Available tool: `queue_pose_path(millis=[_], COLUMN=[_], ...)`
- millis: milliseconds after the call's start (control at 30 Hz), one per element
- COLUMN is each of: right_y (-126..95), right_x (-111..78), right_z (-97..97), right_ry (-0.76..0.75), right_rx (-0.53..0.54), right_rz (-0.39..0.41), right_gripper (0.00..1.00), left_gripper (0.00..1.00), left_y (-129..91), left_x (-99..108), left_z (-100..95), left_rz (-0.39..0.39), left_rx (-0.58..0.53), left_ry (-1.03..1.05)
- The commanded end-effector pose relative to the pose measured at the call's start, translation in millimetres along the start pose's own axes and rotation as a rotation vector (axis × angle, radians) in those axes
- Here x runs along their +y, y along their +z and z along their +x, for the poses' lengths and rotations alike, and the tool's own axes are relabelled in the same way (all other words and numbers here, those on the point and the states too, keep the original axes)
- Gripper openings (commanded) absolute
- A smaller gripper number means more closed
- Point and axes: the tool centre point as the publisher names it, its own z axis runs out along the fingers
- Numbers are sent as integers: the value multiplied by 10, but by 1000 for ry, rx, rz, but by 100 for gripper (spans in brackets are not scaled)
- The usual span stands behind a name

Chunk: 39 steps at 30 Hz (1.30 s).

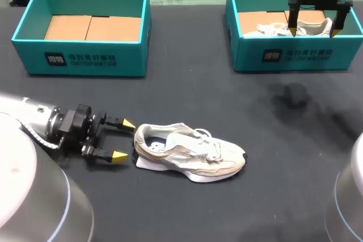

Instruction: Take the shoe out of the shoebox, open the shoe tongue, remove and reinsert the insole, then place the shoe into the shoebox

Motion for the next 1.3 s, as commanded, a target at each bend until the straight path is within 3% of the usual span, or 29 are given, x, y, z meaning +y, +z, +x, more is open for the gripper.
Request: queue_pose_path(millis=[33, 1067, 1300], right_y=[5, 5, 5], right_x=[-4, -4, -4], right_z=[-1, -1, -1], right_ry=[1, 1, 1], right_rx=[1, 1, 1], right_rz=[-1, -1, -1], right_gripper=[100, 100, 100], left_gripper=[100, 100, 100], left_y=[75, 412, 368], left_x=[-40, -20, -34], left_z=[41, 94, 36], left_rz=[-9, -16, -15], left_rx=[-3, 3, -18], left_ry=[-2, -28, -23])
